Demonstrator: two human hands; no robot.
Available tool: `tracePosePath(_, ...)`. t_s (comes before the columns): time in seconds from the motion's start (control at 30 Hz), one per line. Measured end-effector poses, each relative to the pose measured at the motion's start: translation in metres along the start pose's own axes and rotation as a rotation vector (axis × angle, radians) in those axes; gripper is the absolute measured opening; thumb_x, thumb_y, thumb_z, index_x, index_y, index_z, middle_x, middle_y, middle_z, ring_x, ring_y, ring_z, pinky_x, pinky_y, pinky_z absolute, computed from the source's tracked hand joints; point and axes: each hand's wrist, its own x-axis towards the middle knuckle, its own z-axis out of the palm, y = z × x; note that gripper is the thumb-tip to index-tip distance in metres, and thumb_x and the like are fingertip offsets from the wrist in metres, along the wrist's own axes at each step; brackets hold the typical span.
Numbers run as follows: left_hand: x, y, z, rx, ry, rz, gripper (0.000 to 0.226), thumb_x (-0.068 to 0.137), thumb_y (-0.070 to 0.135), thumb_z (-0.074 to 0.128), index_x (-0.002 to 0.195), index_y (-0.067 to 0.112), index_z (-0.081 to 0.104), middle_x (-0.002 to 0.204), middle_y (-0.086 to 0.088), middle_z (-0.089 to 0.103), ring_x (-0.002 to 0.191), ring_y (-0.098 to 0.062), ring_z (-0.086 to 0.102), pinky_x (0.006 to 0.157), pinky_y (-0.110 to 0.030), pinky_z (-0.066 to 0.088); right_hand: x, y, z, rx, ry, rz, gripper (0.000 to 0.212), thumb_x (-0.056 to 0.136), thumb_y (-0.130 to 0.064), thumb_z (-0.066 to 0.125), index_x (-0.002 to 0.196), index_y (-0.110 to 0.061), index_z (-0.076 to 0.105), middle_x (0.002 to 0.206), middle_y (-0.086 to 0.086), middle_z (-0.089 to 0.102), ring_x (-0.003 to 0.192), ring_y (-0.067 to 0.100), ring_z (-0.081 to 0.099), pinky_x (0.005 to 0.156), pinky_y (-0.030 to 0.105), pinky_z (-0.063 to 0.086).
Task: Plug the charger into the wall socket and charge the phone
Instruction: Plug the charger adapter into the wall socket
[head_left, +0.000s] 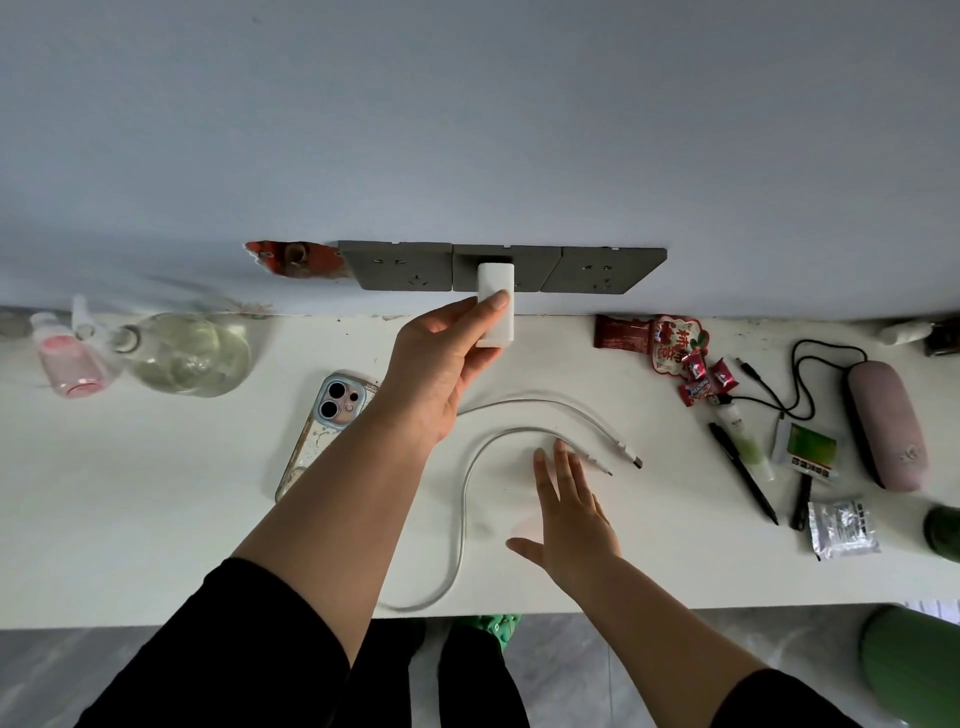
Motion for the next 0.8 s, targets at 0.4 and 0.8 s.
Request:
tracePosePath(0.4,0.002,0.000,0.000,-0.023,0.023,-0.067,0.013,0.080,0.024,0.075,0.085,0.014,0.070,0.080,0.001,0.067,0.089,-0.015,0.064,0.093,-0.030,0.054,-0.003,-0.002,-0.004,0.005,-0.015,-0.002,0.107,0.086,-0.056,0.057,0.150,-0.023,-0.021,0.159,0.002,-0.029,0.149,0.021,-0.018,0.124,0.039,0.012)
tracePosePath(0.8,-0.008,-0.019,-0.009,-0.030,-0.083,-0.046,0.022,0.078,0.021,0.074,0.095,0.007,0.071,0.093,-0.005,0.075,0.102,-0.017,0.070,0.087,-0.023,0.056,-0.001,-0.001,-0.003,0.011,-0.023,-0.009,0.108,0.085,-0.058,0.057,0.150,-0.022,-0.021,0.155,0.001,-0.035,0.149,0.022,-0.019,0.124,0.040,0.014)
